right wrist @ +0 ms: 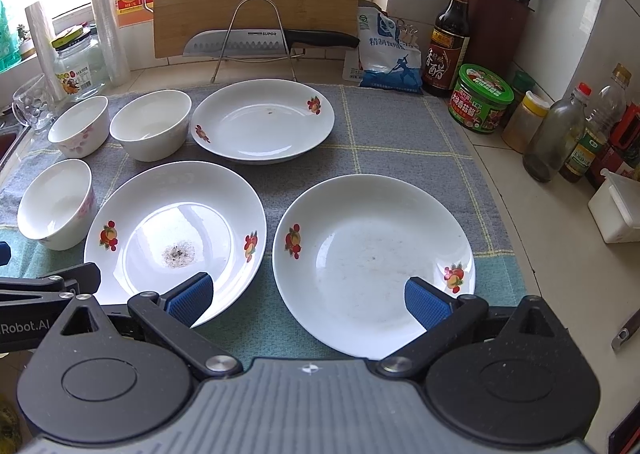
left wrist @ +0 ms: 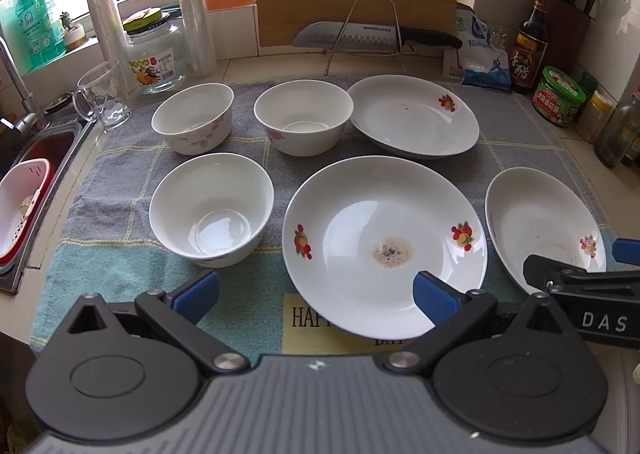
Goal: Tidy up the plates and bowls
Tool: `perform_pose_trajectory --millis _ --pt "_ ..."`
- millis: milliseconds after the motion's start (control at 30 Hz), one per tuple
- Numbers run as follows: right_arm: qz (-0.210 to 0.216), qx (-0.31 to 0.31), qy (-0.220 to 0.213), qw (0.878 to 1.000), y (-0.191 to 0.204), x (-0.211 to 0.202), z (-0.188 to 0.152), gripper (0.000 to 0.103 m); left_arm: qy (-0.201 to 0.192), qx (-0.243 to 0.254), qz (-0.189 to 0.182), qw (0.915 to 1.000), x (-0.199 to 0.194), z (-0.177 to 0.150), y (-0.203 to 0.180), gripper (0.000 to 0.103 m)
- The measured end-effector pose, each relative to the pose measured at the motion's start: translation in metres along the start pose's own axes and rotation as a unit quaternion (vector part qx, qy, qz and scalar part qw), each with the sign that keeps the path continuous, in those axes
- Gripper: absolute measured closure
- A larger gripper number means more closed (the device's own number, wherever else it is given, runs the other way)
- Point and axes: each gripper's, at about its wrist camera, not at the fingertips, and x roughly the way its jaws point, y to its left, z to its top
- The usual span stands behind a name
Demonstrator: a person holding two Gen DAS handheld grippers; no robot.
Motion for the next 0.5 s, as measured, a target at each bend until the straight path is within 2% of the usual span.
perform_pose_trajectory --millis 500 --pt "-0.002 -0.001 -0.002 1.0 0.0034 -0.0029 -0.0011 0.0 -0.002 0.001 0.0 1.0 -0.0029 -0.0001 0.0031 0.001"
